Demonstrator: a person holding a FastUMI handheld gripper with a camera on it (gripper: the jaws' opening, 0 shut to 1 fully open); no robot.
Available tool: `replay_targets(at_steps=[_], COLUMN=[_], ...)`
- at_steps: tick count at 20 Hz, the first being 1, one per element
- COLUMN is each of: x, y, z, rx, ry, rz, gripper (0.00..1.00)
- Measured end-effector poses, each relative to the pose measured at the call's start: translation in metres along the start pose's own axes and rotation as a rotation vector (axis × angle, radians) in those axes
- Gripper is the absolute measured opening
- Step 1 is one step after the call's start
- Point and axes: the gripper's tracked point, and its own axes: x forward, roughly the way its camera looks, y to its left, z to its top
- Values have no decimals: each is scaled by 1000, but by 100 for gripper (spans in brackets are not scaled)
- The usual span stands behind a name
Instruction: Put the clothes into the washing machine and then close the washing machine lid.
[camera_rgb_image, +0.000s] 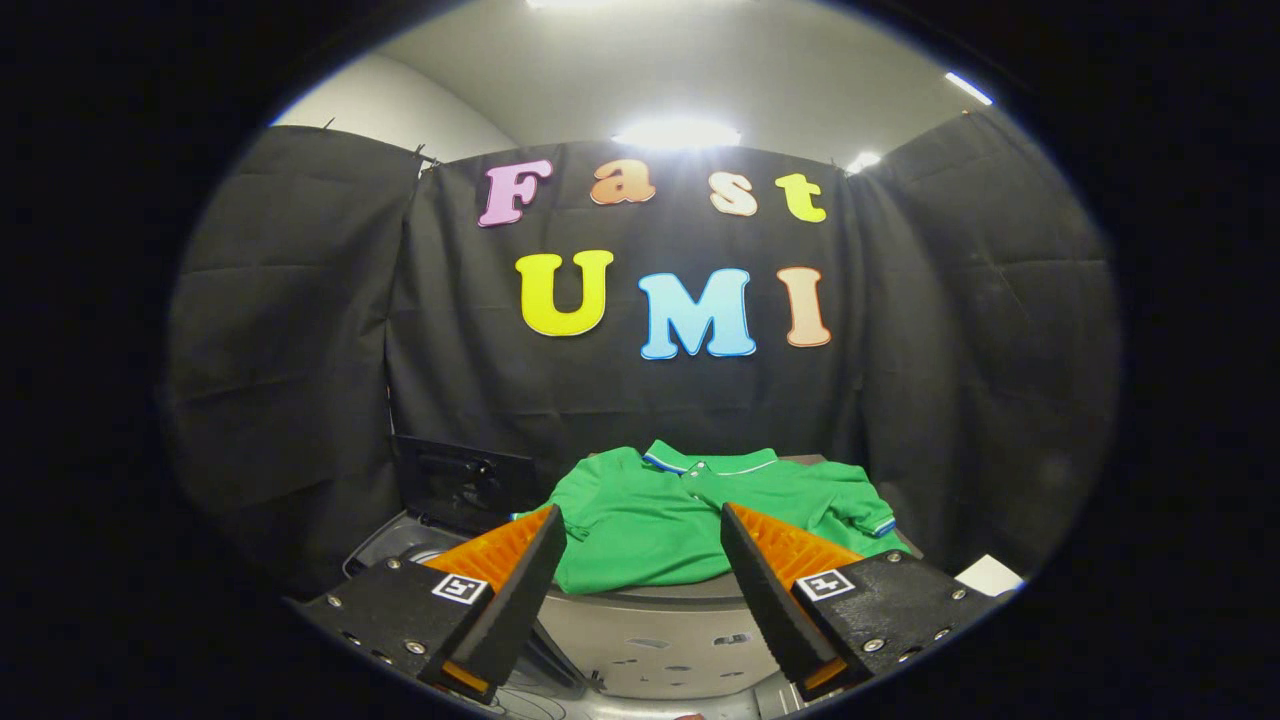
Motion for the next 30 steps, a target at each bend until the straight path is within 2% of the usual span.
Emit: replay_targets(at_steps=[9,17,26,30], x=[73,136,186,198], y=[-29,-43,-49,-42], z=[2,-11,-44,-65], rx=[7,86,86,111], ry=[114,234,407,488], rz=[-19,-17,14,57], gripper=[96,96,96,96])
